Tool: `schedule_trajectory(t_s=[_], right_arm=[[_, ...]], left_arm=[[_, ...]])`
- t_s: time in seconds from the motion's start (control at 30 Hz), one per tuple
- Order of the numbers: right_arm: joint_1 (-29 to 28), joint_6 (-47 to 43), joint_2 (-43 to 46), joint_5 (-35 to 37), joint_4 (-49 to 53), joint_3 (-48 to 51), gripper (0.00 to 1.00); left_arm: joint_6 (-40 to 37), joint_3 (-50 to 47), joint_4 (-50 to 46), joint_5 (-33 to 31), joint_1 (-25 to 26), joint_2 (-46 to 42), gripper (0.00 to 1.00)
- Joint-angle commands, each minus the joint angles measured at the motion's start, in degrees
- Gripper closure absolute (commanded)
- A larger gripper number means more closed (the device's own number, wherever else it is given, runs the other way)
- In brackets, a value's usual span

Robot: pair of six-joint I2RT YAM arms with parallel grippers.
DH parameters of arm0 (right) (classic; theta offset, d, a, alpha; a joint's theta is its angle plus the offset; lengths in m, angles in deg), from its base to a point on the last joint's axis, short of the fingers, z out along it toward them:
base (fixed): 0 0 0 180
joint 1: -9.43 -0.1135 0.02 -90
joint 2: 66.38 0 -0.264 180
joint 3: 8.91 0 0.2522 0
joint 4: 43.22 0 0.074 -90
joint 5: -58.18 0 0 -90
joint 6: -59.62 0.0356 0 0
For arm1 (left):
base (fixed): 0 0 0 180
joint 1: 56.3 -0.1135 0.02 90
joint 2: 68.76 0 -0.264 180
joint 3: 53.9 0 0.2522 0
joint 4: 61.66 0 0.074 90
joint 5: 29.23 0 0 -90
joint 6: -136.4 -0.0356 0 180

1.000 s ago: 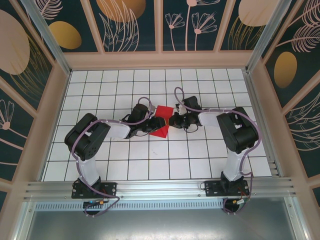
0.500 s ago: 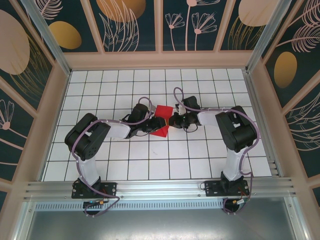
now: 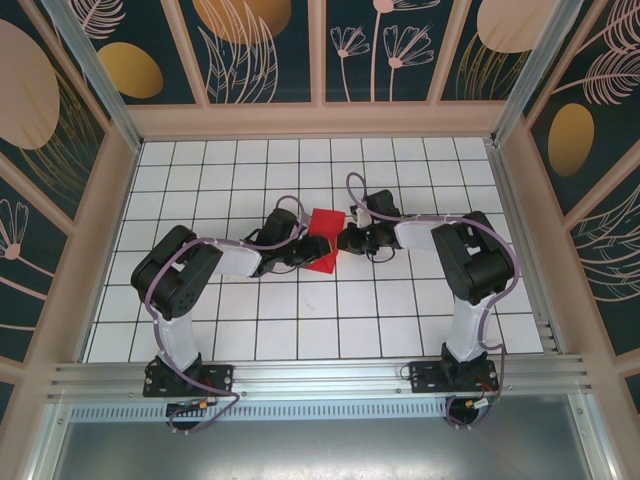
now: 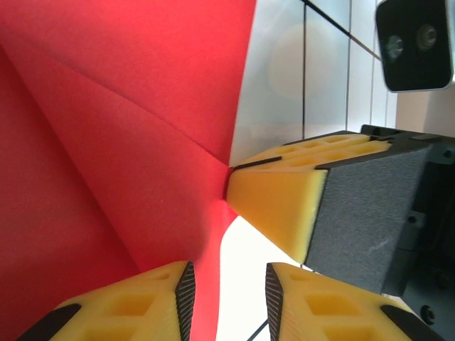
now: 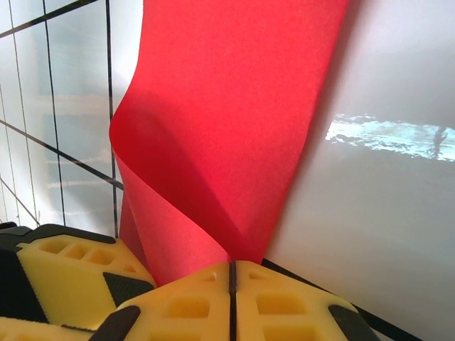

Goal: Fold a paper plane with a square sheet of paper (pick it up from the middle)
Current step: Fold the triangle a second time at the center of the table.

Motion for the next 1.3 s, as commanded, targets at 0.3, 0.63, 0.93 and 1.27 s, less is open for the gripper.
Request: schedule_trajectory(t_s=[0.3, 0.63, 0.93, 1.27], right_arm=[[-0.99, -2.96, -1.79, 2.12, 2.75, -4.29, 0.89], [-1.34, -3.60, -2.65, 3.84, 3.87, -5.26, 0.89], [-1.50, -3.87, -3.36, 4.82, 4.20, -5.85, 0.89], [-1.51, -4.39, -3.79, 5.37, 4.62, -6.53, 0.89]], left_arm=[[-2.54, 0.13, -5.74, -3.41, -0.03, -0.55, 0.64], [-3.27, -0.14, -7.13, -4.19, -0.11, -0.98, 0.64], [-3.14, 0.13, -6.59, -3.39, -0.09, -1.20, 0.60], [-3.38, 0.14, -7.33, -3.56, -0.03, -0.80, 0.61]])
